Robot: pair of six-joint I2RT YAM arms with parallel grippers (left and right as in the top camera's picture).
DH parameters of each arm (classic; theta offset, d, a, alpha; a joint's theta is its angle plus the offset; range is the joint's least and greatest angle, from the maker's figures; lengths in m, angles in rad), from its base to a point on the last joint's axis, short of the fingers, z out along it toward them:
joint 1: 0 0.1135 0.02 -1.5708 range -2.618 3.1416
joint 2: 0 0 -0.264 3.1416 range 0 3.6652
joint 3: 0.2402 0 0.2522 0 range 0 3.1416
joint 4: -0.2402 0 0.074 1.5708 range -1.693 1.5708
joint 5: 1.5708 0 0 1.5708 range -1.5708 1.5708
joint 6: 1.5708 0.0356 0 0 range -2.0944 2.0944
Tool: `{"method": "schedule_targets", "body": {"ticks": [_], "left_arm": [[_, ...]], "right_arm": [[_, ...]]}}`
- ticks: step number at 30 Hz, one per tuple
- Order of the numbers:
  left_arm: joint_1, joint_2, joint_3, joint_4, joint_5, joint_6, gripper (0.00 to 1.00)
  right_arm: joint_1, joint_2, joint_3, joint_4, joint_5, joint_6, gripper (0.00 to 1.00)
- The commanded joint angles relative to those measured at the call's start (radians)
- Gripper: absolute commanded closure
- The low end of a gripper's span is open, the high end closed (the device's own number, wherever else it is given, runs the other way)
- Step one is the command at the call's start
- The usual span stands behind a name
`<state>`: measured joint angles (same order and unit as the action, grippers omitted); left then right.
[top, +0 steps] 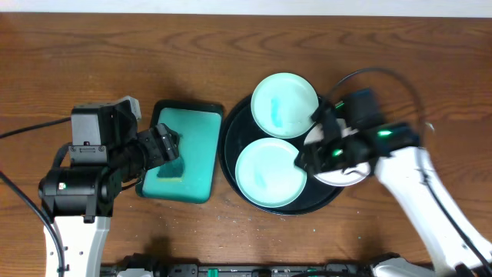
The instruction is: Clean dirty plates on tray and stack at the side
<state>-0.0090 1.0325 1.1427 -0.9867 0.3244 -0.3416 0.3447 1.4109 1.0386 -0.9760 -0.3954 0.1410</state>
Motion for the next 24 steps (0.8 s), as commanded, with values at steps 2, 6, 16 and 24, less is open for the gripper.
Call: {"method": "schedule_targets", "body": {"ticks": [2, 6, 16, 24], "left_arm": [[0.003, -0.001, 0.023, 0.003, 0.018, -0.004, 0.19], [0.003, -0.001, 0.023, -0.005, -0.014, -0.004, 0.19], [0.003, 0.048, -0.036, -0.055, -0.031, -0.003, 0.20], [0.003, 0.224, -0.108, -0.055, -0.205, -0.043, 0.26]], "right_arm": [[0.088, 0.079, -0.107, 0.058, 0.221, 0.166, 0.51], [0.089, 0.143, -0.161, 0.165, 0.297, 0.239, 0.51], [0.084, 0.304, -0.185, 0.388, 0.314, 0.270, 0.99], [0.057, 0.300, -0.182, 0.436, 0.376, 0.289, 0.99]]}}
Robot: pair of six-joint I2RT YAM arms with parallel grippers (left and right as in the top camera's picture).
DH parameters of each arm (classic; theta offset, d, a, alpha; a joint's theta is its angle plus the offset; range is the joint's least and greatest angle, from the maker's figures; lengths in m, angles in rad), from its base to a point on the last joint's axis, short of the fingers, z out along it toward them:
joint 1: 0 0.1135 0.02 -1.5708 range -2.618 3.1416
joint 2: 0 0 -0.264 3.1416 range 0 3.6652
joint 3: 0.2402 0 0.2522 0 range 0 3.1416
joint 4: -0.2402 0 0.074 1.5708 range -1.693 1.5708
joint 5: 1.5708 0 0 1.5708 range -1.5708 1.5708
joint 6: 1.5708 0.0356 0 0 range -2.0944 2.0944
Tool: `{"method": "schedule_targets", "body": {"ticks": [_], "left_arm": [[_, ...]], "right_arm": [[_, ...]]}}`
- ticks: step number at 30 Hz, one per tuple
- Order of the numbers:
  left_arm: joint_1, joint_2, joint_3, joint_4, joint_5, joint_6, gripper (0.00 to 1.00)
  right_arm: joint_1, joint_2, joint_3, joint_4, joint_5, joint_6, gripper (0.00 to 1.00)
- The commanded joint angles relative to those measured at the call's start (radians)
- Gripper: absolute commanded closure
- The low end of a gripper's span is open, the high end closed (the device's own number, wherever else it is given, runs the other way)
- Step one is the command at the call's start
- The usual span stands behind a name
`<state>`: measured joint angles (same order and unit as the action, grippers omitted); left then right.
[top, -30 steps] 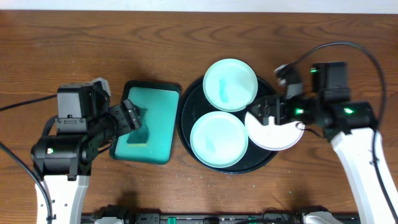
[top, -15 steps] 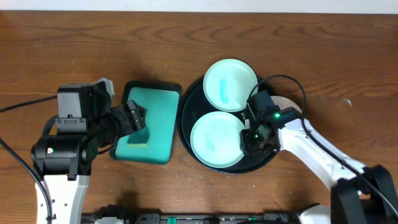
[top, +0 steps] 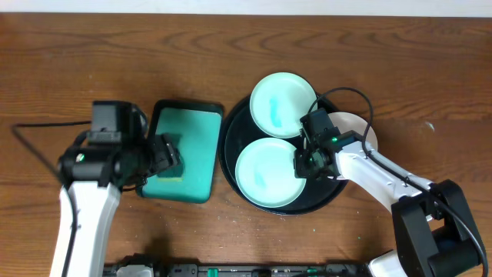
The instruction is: Clean dirty plates on tray and stack at the side
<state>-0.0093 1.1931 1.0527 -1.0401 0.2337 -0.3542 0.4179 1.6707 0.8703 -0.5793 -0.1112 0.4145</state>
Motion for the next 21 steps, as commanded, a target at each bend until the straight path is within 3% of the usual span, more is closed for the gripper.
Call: {"method": "schedule_targets", "body": {"ticks": [1, 7, 10, 16, 19, 21], "left_arm": [[0.003, 0.092, -0.019, 0.001, -0.132, -0.034, 0.27], [0.003, 0.326, -0.019, 0.109, -0.145, -0.030, 0.28], [0.001, 0.433, -0.019, 0.177, -0.075, 0.019, 0.37], [-0.034, 0.601, -0.019, 0.246, -0.082, 0.028, 0.47], [-0.050, 0.656, -0.019, 0.261, -0.132, 0.028, 0.75], [-0.053, 0.668, -0.019, 0.261, -0.134, 0.028, 0.88]], "right_arm": [[-0.018, 0.040, -0.014, 0.041, 0.092, 0.016, 0.99], [-0.019, 0.040, -0.014, 0.050, 0.092, 0.015, 0.99], [-0.018, 0.040, -0.014, 0.053, 0.092, 0.015, 0.99], [-0.018, 0.040, -0.014, 0.053, 0.092, 0.015, 0.99], [-0.018, 0.040, -0.014, 0.052, 0.092, 0.015, 0.99], [-0.018, 0.040, -0.014, 0.053, 0.092, 0.015, 0.99]]}}
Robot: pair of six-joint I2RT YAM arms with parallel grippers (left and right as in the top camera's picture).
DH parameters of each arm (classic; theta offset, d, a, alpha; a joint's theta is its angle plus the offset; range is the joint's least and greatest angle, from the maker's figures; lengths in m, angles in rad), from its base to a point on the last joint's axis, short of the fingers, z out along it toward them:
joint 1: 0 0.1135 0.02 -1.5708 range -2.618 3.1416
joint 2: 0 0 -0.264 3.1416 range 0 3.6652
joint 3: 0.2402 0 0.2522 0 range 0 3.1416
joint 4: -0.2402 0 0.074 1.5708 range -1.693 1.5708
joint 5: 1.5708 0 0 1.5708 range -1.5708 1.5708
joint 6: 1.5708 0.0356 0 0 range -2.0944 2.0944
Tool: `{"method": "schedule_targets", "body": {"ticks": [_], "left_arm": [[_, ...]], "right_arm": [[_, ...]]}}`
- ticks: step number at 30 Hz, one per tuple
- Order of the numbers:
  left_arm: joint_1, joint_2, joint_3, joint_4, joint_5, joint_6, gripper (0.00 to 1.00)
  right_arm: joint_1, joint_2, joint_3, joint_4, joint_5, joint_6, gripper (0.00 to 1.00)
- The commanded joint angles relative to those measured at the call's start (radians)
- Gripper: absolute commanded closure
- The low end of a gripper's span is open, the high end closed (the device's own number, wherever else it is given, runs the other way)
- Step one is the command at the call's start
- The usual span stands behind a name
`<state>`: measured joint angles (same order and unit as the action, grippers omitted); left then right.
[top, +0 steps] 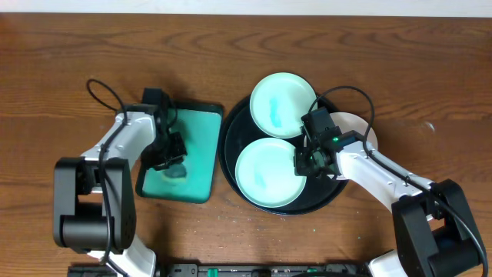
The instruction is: Clean dirty plates on tray and stack at the side
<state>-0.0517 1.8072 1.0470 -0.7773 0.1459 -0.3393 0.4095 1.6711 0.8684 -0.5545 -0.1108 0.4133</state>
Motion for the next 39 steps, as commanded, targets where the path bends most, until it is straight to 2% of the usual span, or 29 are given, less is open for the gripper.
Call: {"method": "schedule_targets", "body": {"ticks": [1, 9, 17, 27, 30, 33, 39], "left_arm": [[-0.011, 0.054, -0.013, -0.003, -0.046, 0.013, 0.92], [-0.012, -0.073, 0.061, -0.137, -0.045, 0.013, 0.93], [-0.018, -0.291, 0.070, -0.130, -0.047, 0.013, 0.93], [-0.018, -0.179, -0.012, -0.031, -0.086, -0.027, 0.93], [-0.026, -0.092, -0.023, -0.021, -0.046, -0.033, 0.93], [-0.029, -0.079, -0.020, -0.021, -0.004, -0.033, 0.93], [-0.032, -0.114, 0.093, -0.148, 0.085, -0.033, 0.93]], "right_arm": [[-0.010, 0.040, -0.012, 0.028, 0.092, 0.016, 0.99], [-0.010, 0.040, -0.012, 0.032, 0.092, 0.016, 0.99], [-0.010, 0.040, -0.012, 0.036, 0.092, 0.016, 0.99], [-0.010, 0.040, -0.012, 0.038, 0.092, 0.016, 0.99], [-0.010, 0.040, -0.012, 0.037, 0.092, 0.016, 0.99], [-0.010, 0.040, -0.012, 0.037, 0.092, 0.016, 0.99], [-0.010, 0.040, -0.012, 0.037, 0.092, 0.016, 0.99]]}}
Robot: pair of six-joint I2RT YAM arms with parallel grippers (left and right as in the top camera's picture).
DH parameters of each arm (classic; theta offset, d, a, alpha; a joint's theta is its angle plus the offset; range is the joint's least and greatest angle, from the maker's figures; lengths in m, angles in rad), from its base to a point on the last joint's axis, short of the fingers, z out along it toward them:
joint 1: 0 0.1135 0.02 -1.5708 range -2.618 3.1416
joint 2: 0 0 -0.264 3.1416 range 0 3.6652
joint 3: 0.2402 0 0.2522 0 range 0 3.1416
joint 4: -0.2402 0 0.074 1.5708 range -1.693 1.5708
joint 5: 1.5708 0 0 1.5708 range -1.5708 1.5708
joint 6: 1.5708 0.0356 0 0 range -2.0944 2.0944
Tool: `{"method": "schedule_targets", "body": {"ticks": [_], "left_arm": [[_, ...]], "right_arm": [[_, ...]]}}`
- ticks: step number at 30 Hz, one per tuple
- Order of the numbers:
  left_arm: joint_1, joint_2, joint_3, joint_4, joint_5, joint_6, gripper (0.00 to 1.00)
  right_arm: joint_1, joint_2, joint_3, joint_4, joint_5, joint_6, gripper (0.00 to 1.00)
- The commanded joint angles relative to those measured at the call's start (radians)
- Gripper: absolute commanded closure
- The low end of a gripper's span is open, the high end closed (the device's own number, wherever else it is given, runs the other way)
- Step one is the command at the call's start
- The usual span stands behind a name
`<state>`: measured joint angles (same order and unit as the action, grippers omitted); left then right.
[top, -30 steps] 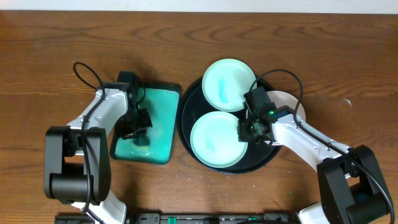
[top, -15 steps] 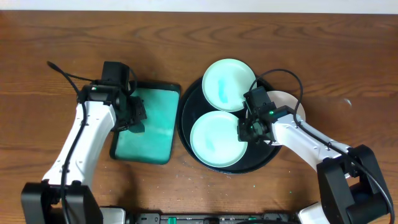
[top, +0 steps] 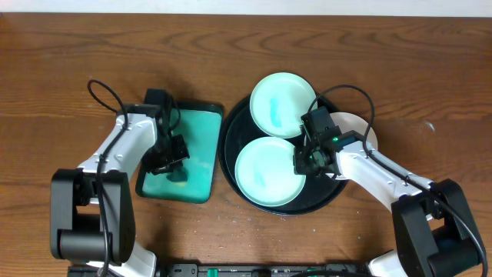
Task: Clean dirty plates on tray and stack at the side
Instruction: 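Lift the sponge from the water and carry it to the lower green plate, then scrub the lower green plate with the sponge while the right gripper holds it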
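A black round tray holds two mint-green plates. The far plate has a bluish smear, and so does the near plate. My right gripper sits at the near plate's right rim, its fingers closed on the edge. A white plate lies partly under the right arm at the tray's right side. My left gripper points down into a green rectangular dish, just above a green-yellow sponge. Its fingertips are hidden from above.
The brown wooden table stretches left and behind both trays. Cables loop from each arm, one near the left arm's elbow and one over the white plate. The table's front edge runs just below the green dish and the black tray.
My left gripper has shifted slightly toward the far side of the green dish, uncovering the sponge at the dish's near end. The right arm and the plates have not moved.
At first my left gripper hovered at the green dish's left edge and my right gripper was over the white plate. Then the right gripper was at the near green plate's rim, where it stays. The left arm was then stretched low into the dish over the sponge.
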<state>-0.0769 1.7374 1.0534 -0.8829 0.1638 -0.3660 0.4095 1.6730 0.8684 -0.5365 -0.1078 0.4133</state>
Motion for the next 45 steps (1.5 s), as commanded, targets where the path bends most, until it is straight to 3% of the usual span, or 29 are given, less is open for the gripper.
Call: {"method": "schedule_targets", "body": {"ticks": [1, 8, 14, 21, 27, 37, 40, 45], "left_arm": [[-0.024, -0.074, 0.121, -0.074, 0.103, -0.006, 0.93], [-0.224, -0.106, 0.114, -0.018, 0.124, -0.107, 0.93], [-0.435, -0.041, 0.073, 0.141, 0.126, -0.312, 0.93], [-0.613, 0.072, 0.071, 0.337, 0.258, -0.417, 0.93], [-0.626, 0.145, 0.071, 0.349, 0.205, -0.418, 0.93], [-0.527, 0.170, 0.130, 0.083, -0.119, -0.429, 0.93], [-0.497, 0.170, 0.140, 0.053, -0.206, -0.362, 0.93], [-0.479, 0.171, 0.140, 0.110, -0.128, -0.267, 0.93]], "right_arm": [[-0.010, 0.038, -0.012, 0.019, 0.089, 0.016, 0.99], [-0.010, 0.038, -0.012, 0.020, 0.088, 0.017, 0.99], [-0.010, 0.038, -0.012, 0.020, 0.088, 0.017, 0.99], [-0.010, 0.038, -0.012, 0.017, 0.088, 0.017, 0.99], [-0.010, 0.038, -0.012, 0.010, 0.089, 0.017, 0.99], [-0.010, 0.038, -0.012, 0.010, 0.088, 0.016, 0.99], [-0.010, 0.038, -0.012, 0.010, 0.088, 0.017, 0.99], [-0.010, 0.038, -0.012, 0.010, 0.088, 0.017, 0.99]]}}
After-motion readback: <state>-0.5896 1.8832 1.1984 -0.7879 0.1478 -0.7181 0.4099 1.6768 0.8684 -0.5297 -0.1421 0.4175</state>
